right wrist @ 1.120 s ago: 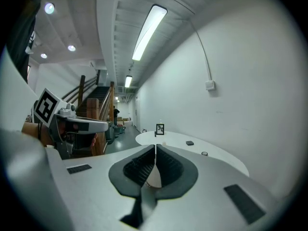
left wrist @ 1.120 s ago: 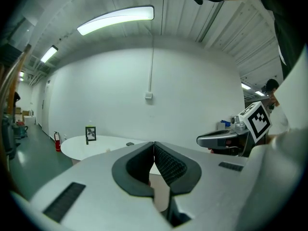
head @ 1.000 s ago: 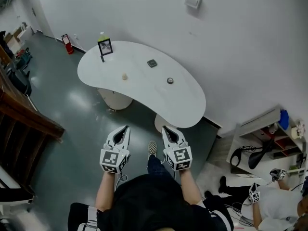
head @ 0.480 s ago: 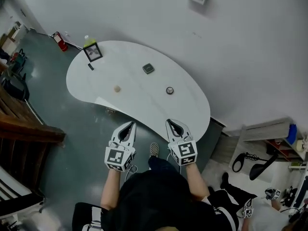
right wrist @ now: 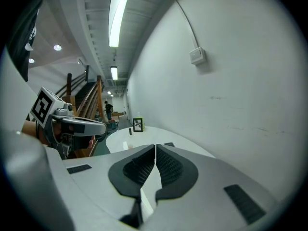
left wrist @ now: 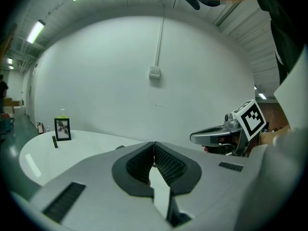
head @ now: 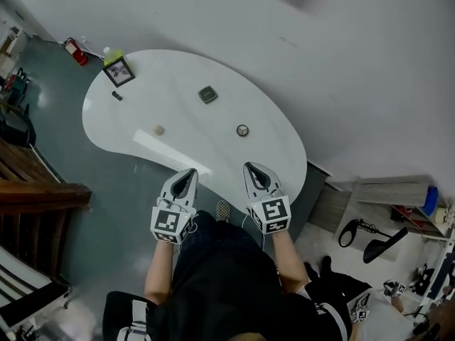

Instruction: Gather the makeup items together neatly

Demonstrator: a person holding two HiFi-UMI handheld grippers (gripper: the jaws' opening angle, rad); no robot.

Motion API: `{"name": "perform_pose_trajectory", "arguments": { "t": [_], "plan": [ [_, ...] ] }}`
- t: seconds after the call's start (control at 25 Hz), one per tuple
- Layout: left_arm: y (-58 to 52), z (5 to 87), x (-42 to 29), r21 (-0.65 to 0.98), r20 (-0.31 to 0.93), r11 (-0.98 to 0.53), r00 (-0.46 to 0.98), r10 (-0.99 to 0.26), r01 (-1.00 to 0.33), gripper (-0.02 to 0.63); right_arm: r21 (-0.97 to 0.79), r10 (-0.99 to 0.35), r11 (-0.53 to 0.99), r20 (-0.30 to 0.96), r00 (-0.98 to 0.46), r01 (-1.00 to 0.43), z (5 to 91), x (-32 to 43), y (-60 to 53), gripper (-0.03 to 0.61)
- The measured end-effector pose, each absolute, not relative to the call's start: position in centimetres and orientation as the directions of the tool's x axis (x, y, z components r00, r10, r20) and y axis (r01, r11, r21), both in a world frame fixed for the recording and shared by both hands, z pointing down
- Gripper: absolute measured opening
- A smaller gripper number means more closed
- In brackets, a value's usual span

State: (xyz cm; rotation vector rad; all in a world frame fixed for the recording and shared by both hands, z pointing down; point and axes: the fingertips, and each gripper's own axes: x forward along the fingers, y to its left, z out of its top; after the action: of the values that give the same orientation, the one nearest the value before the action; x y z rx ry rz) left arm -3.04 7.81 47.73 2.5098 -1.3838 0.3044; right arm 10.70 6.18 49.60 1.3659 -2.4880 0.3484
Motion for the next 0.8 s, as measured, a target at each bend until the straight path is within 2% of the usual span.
{"name": "perform_pose_trajectory", "arguments": {
  "t": [0.32, 0.8],
  "plan": [
    [3.8, 50.8, -1.2, 0.145, 0.358, -0.576, 0.585, -0.728, -0.805, 0.020, -0.105, -0.789, 0.464, 0.403, -0.464, -0.880, 53.1, 11.8, 3.5, 0.032],
    [0.0, 59.7, 0.3, 0.227, 0.463, -0.632, 0.653, -0.599, -0.741, 0.020, -0.152, -0.763, 0.373, 0.511, -0.396, -0.915, 62.0, 12.3, 0.4, 0.032]
  ]
}}
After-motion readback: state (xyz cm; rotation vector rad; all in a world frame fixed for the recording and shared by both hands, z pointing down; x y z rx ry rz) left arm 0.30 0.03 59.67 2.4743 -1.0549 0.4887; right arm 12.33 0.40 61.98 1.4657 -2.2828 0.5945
